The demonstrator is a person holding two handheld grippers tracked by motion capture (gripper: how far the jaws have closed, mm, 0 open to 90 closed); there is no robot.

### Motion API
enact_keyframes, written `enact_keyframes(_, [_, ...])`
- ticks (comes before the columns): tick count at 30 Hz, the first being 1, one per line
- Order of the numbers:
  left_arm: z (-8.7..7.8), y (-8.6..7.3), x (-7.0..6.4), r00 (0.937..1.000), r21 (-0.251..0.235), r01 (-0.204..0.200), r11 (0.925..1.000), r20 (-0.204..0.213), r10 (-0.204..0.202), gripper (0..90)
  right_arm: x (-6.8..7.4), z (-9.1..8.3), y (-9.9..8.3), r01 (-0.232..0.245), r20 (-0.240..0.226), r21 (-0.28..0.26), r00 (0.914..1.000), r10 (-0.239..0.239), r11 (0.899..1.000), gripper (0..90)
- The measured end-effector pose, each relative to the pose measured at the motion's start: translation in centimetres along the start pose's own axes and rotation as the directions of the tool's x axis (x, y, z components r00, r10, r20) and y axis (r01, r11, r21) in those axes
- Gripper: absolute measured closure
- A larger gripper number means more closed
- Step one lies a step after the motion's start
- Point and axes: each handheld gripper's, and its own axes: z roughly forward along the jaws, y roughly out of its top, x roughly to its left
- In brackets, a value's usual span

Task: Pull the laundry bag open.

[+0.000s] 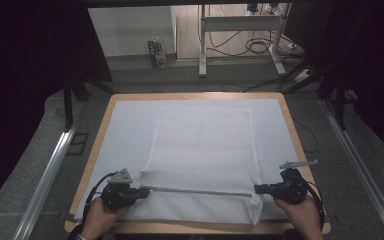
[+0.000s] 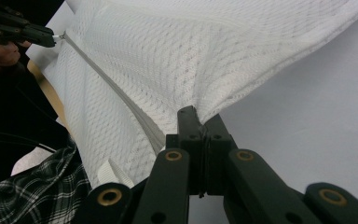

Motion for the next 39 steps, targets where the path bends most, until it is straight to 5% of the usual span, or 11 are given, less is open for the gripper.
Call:
enact_keyframes(22, [-1.4,-1.3,0.8,0.9988,0.005,0.033,0.9994,-0.035,-0.033,87.3,-0.1,0.1,0.0,0.001,0.002,0.006,1.0000,-0.001,1.000,87.6])
enact_keyframes(29, [-2.0,-2.0,1.4,0.9966,-0.015,0.074,0.9971,-0.036,-0.074,87.3,-0.2,0.0,0.0,-0.005,0.005,0.005,1.0000,0.005,1.000,87.6])
enact_keyframes(39, [-2.4,-2.4,0.5,0.9970,0.006,0.071,0.9974,-0.031,-0.071,87.2,-0.3,0.1,0.0,-0.004,0.016,0.008,0.9999,0.004,1.000,87.4])
